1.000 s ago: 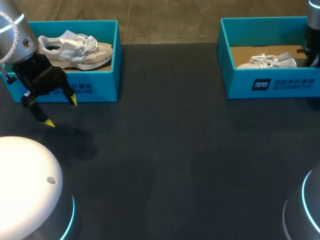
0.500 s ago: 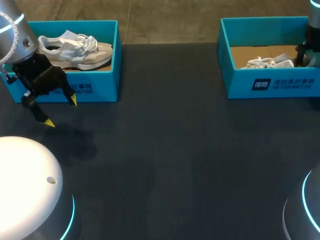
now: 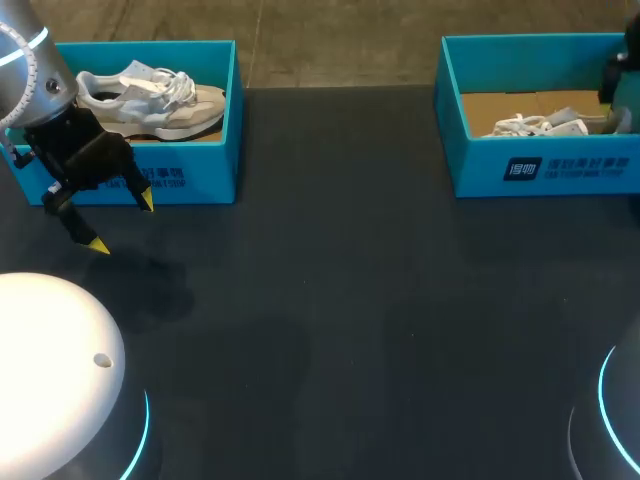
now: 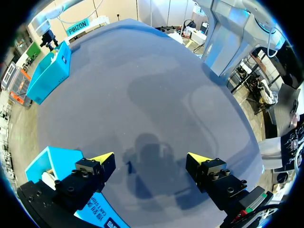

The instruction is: Take the shoe out of the shoebox, open the shoe tongue, remove and reinsert the insole, then place the shoe into the shoebox

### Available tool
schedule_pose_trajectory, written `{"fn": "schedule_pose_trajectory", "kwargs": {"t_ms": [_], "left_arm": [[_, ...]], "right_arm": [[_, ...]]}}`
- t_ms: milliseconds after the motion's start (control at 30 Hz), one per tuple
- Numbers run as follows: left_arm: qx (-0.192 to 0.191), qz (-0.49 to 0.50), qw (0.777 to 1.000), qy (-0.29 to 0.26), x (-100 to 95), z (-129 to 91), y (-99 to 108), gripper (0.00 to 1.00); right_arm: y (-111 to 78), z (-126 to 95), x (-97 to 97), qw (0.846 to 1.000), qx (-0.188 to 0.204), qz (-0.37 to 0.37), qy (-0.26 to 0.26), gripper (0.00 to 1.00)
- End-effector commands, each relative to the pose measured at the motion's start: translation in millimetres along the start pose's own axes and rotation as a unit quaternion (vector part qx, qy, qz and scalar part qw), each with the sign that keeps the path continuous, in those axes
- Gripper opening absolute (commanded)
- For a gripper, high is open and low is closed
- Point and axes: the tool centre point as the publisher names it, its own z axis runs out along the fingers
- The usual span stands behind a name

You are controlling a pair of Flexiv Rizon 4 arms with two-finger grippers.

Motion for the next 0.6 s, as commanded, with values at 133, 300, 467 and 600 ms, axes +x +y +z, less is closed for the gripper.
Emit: {"fn": "schedule_pose_trajectory", "kwargs": {"t_ms": [133, 300, 467, 600], "left_arm": [[-0.001, 0.0, 1.0, 0.0, 0.7, 0, 0, 1.0], [-0.001, 0.0, 1.0, 0.0, 0.7, 0, 0, 1.0], [-0.001, 0.0, 1.0, 0.0, 0.7, 0, 0, 1.0], [-0.001, 0.0, 1.0, 0.0, 0.7, 0, 0, 1.0]], "right_arm": [[-5.5, -15, 6.7, 1.0, 0.007, 0.001, 0.014, 1.0], [-8.1, -28, 14.7, 1.0, 0.011, 0.002, 0.01, 1.0], [-13.0, -43, 19.4, 1.0, 0.012, 0.005, 0.012, 1.0], [-18.3, -53, 24.4, 1.0, 0.011, 0.009, 0.016, 1.0]]}}
